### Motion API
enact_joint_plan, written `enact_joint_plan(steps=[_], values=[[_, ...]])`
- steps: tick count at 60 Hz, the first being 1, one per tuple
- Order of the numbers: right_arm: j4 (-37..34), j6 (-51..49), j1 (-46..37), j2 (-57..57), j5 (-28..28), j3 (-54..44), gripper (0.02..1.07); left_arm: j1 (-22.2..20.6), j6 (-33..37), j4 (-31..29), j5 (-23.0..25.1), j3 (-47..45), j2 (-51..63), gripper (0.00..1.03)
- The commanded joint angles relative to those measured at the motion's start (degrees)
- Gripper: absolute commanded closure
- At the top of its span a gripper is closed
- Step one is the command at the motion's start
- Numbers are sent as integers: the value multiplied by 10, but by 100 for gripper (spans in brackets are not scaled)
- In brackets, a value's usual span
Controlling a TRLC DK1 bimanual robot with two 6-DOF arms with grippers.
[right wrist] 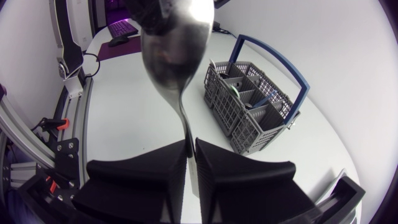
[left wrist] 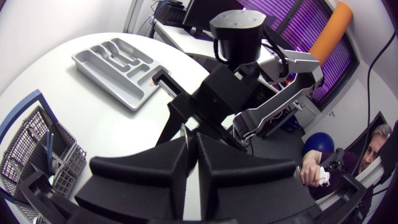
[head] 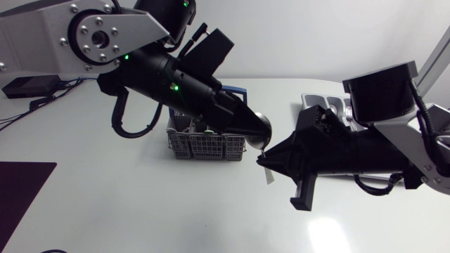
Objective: Unload the cutlery basket into the drawer organizer.
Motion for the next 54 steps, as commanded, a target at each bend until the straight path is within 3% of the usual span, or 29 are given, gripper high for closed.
enact_joint_plan(steps=[1, 7, 14, 22, 27, 37, 54], values=[[-2, 10, 0, -11, 0, -9, 102, -1, 6, -3, 11, -18, 4, 100], [-5, 9, 1, -15, 1, -19, 102, 1, 6, -2, 11, -22, 3, 98], [-5, 6, 2, -10, 5, -37, 102, 3, 7, 0, 10, -19, 3, 80], [-10, -2, 2, -5, 13, -55, 102, 10, 1, 2, 6, 4, 1, 47], [-10, -4, 2, -4, 21, -64, 102, 14, -6, 10, -7, 19, 0, 38], [-11, -7, 2, -5, 38, -82, 102, 16, -18, 47, -62, 25, 3, 32], [-13, -13, -66, -4, 54, -94, 102, 8, -19, 92, -257, 3, 6, 29]])
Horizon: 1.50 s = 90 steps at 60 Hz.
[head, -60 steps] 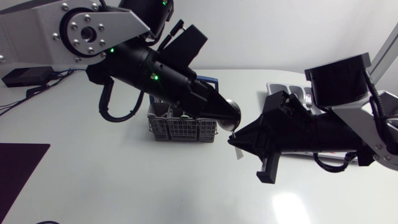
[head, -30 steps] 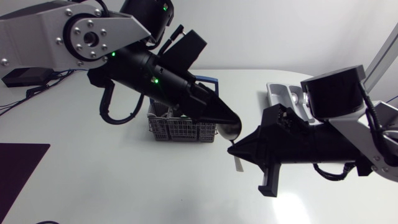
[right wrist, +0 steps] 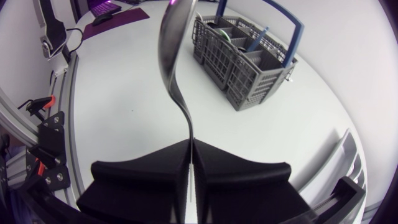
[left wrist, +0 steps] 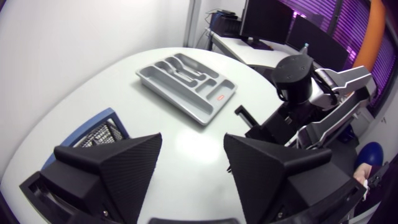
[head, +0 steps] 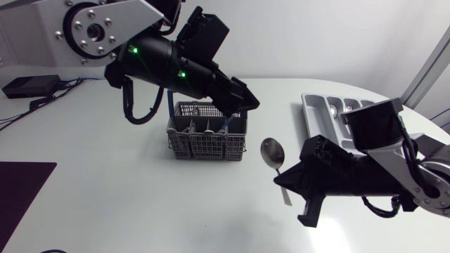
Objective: Unload the cutlery basket into the drawer organizer.
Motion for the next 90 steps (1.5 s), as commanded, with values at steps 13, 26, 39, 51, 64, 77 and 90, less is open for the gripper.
enact_joint_plan(steps=[13, 26, 39, 51, 64, 77, 90], values=[[-2, -11, -118, 20, 4, 4, 102, 10, -9, 29, -123, -25, 6, 23], [13, 3, -222, 86, 16, 63, 102, 29, -7, 40, -174, -27, 10, 19], [29, 63, -320, 214, 44, 182, 102, 50, -6, 40, -180, -32, 33, 19], [55, 114, -332, 315, 149, 275, 102, 53, -3, 53, -181, -47, 43, 19], [57, 168, -335, 428, 232, 379, 102, 52, 4, 75, -188, -68, 44, 19], [50, 185, -330, 507, 300, 465, 102, 52, 9, 91, -194, -88, 43, 19], [32, 200, -335, 557, 305, 528, 102, 50, 10, 101, -194, -96, 44, 19]])
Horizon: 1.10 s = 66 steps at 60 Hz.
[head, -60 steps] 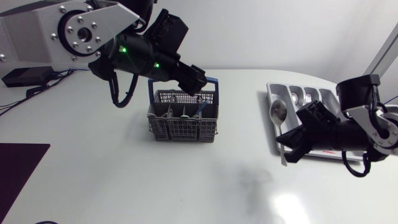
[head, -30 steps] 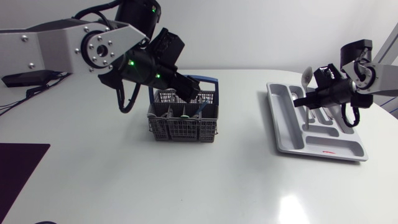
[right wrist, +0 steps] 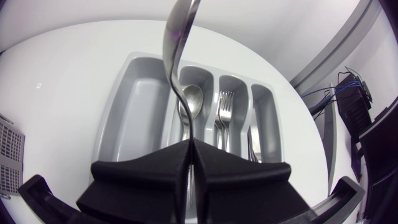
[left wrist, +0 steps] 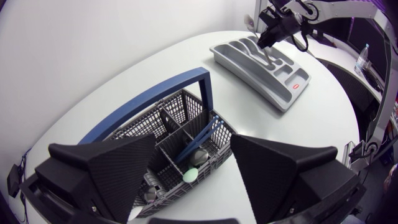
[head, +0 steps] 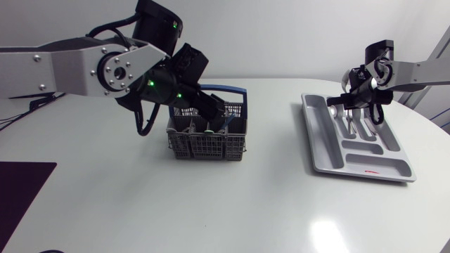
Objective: Unload the cutlery basket into the drawer organizer.
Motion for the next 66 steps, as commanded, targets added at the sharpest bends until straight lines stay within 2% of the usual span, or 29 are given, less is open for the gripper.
enact_joint_plan(steps=[1, 18, 33, 40, 46, 48, 53, 66], values=[[-14, 22, -5, 24, 5, 31, 102, 0, 7, 6, -5, -19, 10, 19], [-69, 43, -10, 110, 18, 108, 102, -10, 7, 11, -13, -27, 10, 19], [-77, 52, -13, 144, 32, 126, 99, -23, 10, 19, -22, -37, 10, 18], [-77, 52, -13, 145, 32, 124, 79, -31, 11, 34, -33, -45, 10, 17], [-78, 54, -13, 133, 31, 122, 51, -36, 11, 43, -36, -52, 10, 17], [-81, 55, -12, 124, 31, 118, 38, -38, 12, 50, -43, -56, 9, 17], [-73, 58, -8, 78, 26, 85, 22, -38, 16, 70, -50, -68, 7, 17], [-50, 52, 17, -59, 9, -33, 19, -38, 17, 100, -57, -73, 7, 17]])
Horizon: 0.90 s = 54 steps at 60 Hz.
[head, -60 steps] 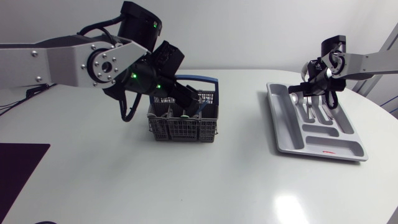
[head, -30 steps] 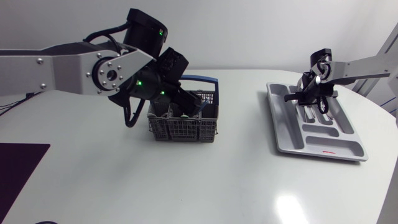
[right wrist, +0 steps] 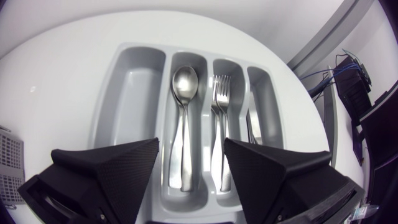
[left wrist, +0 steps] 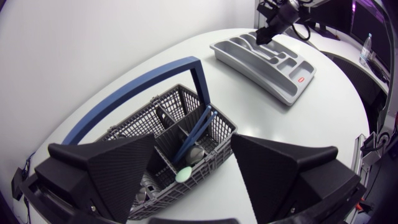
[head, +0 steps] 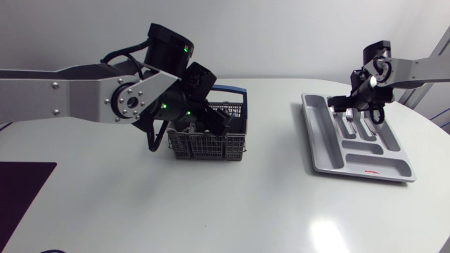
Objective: Unload the cutlery basket into the drawer organizer.
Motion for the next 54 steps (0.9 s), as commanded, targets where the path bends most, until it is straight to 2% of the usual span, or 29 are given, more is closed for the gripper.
enact_joint_plan(steps=[1, 14, 19, 30, 37, 43, 54], values=[[10, 9, 16, -64, -10, -57, 19, -5, 12, 18, -8, -10, 7, 17], [30, -15, 39, -171, -54, -185, 19, -23, 50, 112, -14, -50, 10, 18], [32, -25, 44, -211, -80, -223, 18, -22, 68, 166, -13, -76, 11, 18], [38, -43, 63, -295, -109, -307, 18, -18, 110, 247, -13, -119, 24, 18], [44, -48, 84, -333, -109, -354, 18, -19, 141, 301, -16, -143, 40, 21], [45, -50, 96, -360, -109, -383, 18, -23, 163, 352, -46, -157, 66, 21], [45, -50, 110, -392, -110, -414, 18, -22, 171, 390, -66, -152, 99, 21]])
